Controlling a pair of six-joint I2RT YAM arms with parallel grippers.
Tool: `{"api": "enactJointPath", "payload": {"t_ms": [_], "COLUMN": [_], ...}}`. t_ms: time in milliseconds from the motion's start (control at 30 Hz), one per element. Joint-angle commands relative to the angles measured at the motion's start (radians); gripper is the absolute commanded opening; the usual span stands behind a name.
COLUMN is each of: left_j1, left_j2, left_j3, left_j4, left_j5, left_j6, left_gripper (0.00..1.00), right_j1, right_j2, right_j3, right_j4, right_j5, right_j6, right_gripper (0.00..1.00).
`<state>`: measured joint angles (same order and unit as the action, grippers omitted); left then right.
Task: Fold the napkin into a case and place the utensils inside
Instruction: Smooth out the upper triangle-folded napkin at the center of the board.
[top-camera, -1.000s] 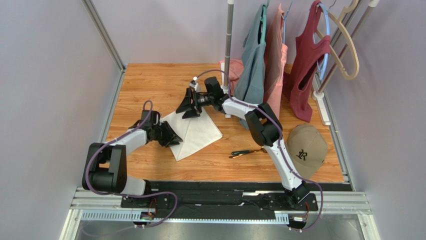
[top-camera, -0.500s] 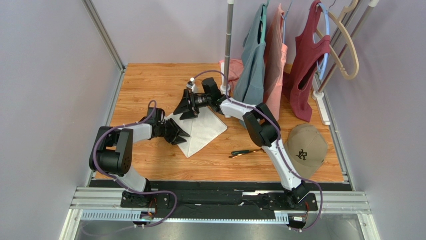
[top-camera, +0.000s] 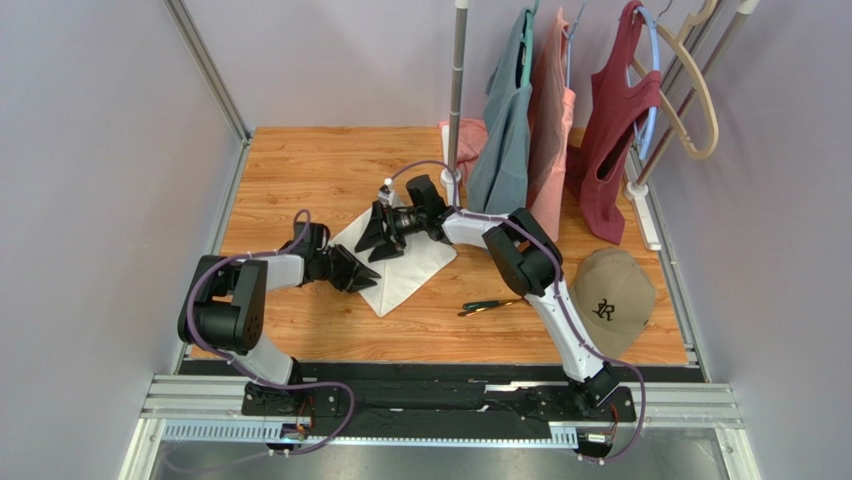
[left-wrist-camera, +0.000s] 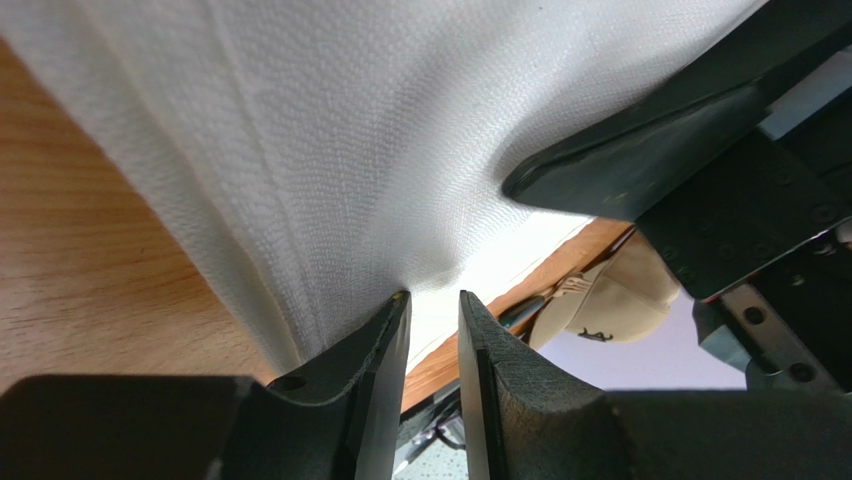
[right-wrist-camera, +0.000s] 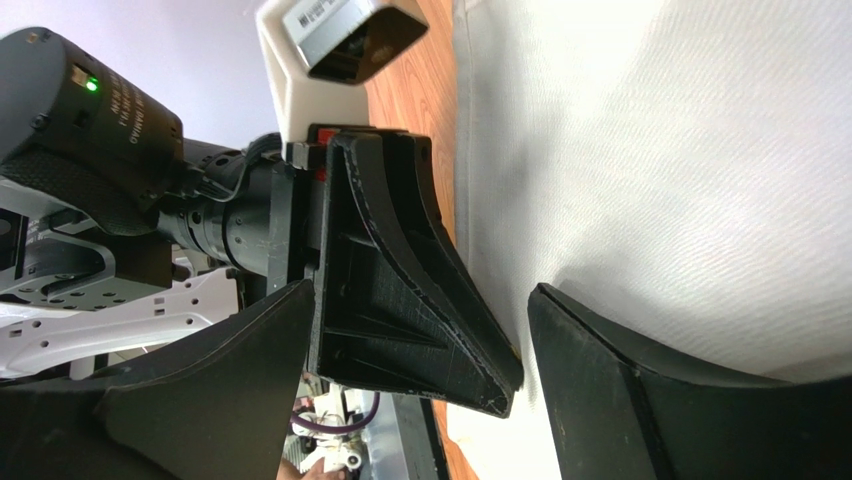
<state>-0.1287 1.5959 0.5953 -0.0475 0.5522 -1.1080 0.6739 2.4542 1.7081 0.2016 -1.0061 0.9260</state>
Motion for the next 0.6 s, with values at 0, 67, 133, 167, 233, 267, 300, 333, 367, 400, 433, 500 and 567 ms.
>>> {"api": "enactJointPath", "payload": {"t_ms": [0, 67, 133, 167, 233, 267, 300, 333, 367, 400, 433, 500, 567], "left_j1": [-0.009, -0.011, -0.012, -0.012, -0.015, -0.018, -0.020, -0.022, -0.023, -0.023, -0.023, -0.025, -0.028], "left_j2": [0.062, 0.062, 0.065, 0.067, 0.070, 0.070, 0.070, 0.072, 0.070, 0.070, 0.070, 0.068, 0.068], "left_j3": [-0.026, -0.025, -0.020, -0.019, -0.014, -0.014, -0.014, -0.012, -0.014, -0.014, -0.014, -0.015, -0.014], "left_j4": [-0.233, -0.235, -0.239, -0.242, -0.244, -0.244, -0.244, -0.245, -0.244, -0.244, -0.245, -0.245, -0.245], "left_j5": [-0.182, -0.187, -0.190, -0.192, -0.196, -0.195, -0.198, -0.199, -0.199, -0.199, -0.199, -0.202, -0.204], "left_j6": [0.013, 0.010, 0.007, 0.007, 0.008, 0.010, 0.011, 0.013, 0.014, 0.016, 0.016, 0.016, 0.016], "left_gripper": [0.35, 0.35, 0.35, 0.35, 0.34, 0.35, 0.34, 0.34, 0.34, 0.34, 0.34, 0.34, 0.34], "right_j1": [-0.042, -0.065, -0.079, -0.080, -0.086, -0.086, -0.086, -0.086, -0.086, -0.088, -0.088, -0.088, -0.092], "right_j2": [0.055, 0.090, 0.132, 0.144, 0.172, 0.202, 0.218, 0.230, 0.258, 0.268, 0.278, 0.308, 0.333], "right_j3": [0.087, 0.138, 0.186, 0.208, 0.268, 0.289, 0.332, 0.349, 0.370, 0.404, 0.421, 0.452, 0.519], "right_j4": [0.056, 0.052, 0.018, 0.007, -0.007, -0.011, -0.008, -0.005, -0.004, 0.007, 0.013, 0.022, 0.015], "right_j5": [-0.008, -0.025, -0.034, -0.040, -0.043, -0.049, -0.051, -0.051, -0.049, -0.051, -0.049, -0.040, -0.025], "right_j6": [-0.019, -0.019, -0.029, -0.041, -0.046, -0.041, -0.035, -0.030, -0.026, -0.009, 0.000, 0.019, 0.025], "right_gripper": [0.82, 0.82, 0.82, 0.82, 0.83, 0.83, 0.83, 0.83, 0.83, 0.83, 0.83, 0.83, 0.83]}}
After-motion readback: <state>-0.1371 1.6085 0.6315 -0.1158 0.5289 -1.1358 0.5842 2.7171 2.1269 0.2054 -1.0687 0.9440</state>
